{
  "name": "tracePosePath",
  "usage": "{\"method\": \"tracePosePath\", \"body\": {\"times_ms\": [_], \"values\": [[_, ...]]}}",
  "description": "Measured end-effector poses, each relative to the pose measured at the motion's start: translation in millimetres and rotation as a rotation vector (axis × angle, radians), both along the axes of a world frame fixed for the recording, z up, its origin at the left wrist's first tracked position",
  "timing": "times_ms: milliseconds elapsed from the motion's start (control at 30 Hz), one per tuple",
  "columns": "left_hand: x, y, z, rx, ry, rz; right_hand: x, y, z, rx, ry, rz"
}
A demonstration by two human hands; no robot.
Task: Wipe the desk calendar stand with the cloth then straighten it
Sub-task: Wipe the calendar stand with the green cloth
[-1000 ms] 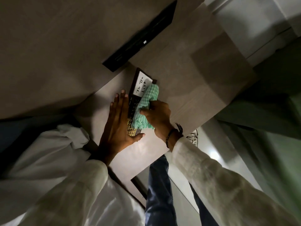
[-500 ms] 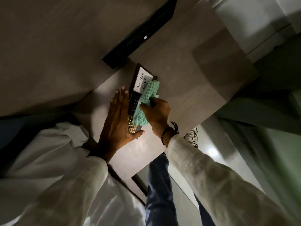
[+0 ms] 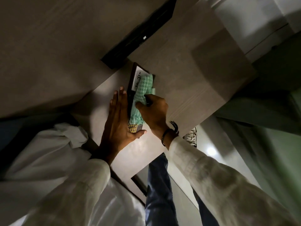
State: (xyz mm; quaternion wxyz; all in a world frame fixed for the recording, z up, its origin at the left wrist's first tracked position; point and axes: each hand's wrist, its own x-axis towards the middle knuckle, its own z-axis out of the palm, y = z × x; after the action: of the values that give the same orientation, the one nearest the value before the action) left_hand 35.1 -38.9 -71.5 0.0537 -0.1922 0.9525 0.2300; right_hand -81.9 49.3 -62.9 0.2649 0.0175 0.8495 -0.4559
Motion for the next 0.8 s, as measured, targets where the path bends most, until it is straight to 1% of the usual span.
{"method": "tracePosePath", "body": {"times_ms": [100, 200, 267, 367, 400, 533, 667, 800], "values": [[-1, 0, 2, 0.013, -0.008, -0.011, -9, 5, -3, 0.067, -0.051, 0.002], [-2, 0, 0, -0.001, 0.012, 0.009, -6, -4, 4, 0.001, 0.017, 0.037], [-2, 1, -1, -0.007, -0.009, 0.014, -4, -2, 7, -0.017, 0.059, 0.053], [-3, 2, 1, 0.003, -0.032, 0.020, -13, 3, 3, 0.083, -0.007, 0.057], [-4, 2, 1, 0.007, -0.030, 0.027, -14, 1, 3, 0.081, -0.011, 0.054], [-3, 2, 0, 0.002, -0.038, 0.061, -7, -7, 8, -0.005, 0.074, 0.068], [-6, 3, 1, 0.002, -0.089, 0.046, -14, 1, 1, 0.071, -0.046, 0.034], [-5, 3, 1, -0.001, -0.066, 0.065, -9, -4, 4, 0.026, 0.036, 0.102]]}}
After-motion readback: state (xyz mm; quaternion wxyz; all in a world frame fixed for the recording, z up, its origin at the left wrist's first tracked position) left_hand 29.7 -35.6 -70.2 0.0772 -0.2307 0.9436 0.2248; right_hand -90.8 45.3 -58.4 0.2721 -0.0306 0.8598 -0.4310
